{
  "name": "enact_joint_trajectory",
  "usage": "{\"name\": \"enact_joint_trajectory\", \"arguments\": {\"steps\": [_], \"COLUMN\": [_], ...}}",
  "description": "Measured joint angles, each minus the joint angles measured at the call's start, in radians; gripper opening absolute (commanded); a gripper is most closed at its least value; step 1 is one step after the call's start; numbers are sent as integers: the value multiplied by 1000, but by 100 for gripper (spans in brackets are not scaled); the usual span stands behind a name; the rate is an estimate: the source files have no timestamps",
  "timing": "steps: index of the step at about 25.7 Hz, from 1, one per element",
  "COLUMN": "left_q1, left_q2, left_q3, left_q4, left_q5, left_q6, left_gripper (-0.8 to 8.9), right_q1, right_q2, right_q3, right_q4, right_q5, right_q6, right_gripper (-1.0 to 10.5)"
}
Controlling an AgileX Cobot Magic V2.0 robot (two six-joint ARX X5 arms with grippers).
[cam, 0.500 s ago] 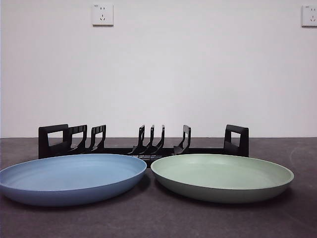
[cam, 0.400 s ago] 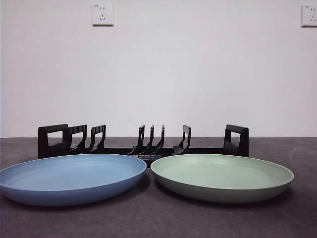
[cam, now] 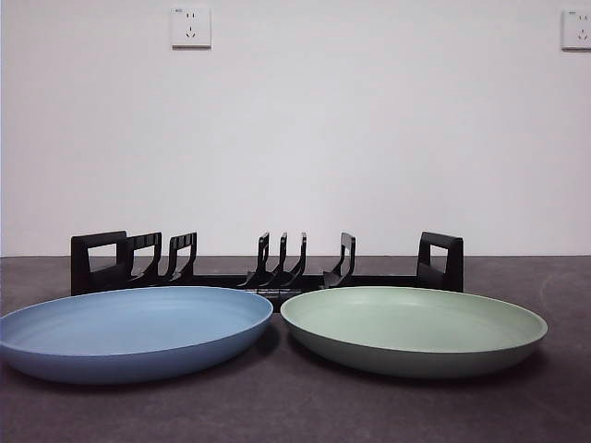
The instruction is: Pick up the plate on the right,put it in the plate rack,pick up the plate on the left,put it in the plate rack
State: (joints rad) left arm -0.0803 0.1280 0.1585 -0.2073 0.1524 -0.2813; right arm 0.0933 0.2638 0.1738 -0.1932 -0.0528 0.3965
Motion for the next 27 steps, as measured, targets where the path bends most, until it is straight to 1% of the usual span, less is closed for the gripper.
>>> {"name": "enact_joint_trajectory", "arguments": {"steps": [2, 5, 8, 11, 13, 15, 17, 19, 20, 21, 22, 23, 25, 27], "left_q1": [0, 0, 0, 0, 0, 0, 0, 0, 0, 0, 0, -1, -10, -27], "left_q2": [53, 146, 246, 356, 473, 593, 695, 771, 804, 820, 827, 827, 827, 827], "left_q3": [29, 78, 134, 196, 259, 322, 378, 423, 444, 454, 459, 459, 459, 466], "left_q4": [3, 5, 6, 7, 7, 6, -18, -26, -27, -27, -26, -24, 0, 3], "left_q5": [1, 8, 21, 72, 150, 245, 332, 403, 436, 443, 442, 442, 429, 389], "left_q6": [0, 0, 0, -1, 0, 0, 2, 5, 8, 8, 8, 8, 8, 8], "left_gripper": [-6, -6, -6, -5, -5, -5, -4, 1, 12, 83, 192, 240, 253, 257], "right_q1": [0, 0, 0, 0, 0, 0, 0, 0, 0, 0, 0, 0, -1, -1], "right_q2": [72, 192, 318, 449, 581, 703, 813, 895, 923, 937, 943, 949, 966, 997], "right_q3": [39, 102, 169, 236, 295, 356, 419, 465, 478, 483, 483, 483, 484, 484], "right_q4": [0, 0, 0, 1, -3, -49, -122, -173, -177, -176, -176, -177, -176, -159], "right_q5": [-9, -56, -124, -194, -267, -327, -362, -367, -366, -366, -365, -364, -363, -364], "right_q6": [-2, -18, -37, -46, -60, -83, -118, -163, -184, -195, -205, -212, -219, -222], "right_gripper": [-10, -10, -10, -10, -10, -7, 2, 24, 87, 144, 181, 191, 190, 190]}}
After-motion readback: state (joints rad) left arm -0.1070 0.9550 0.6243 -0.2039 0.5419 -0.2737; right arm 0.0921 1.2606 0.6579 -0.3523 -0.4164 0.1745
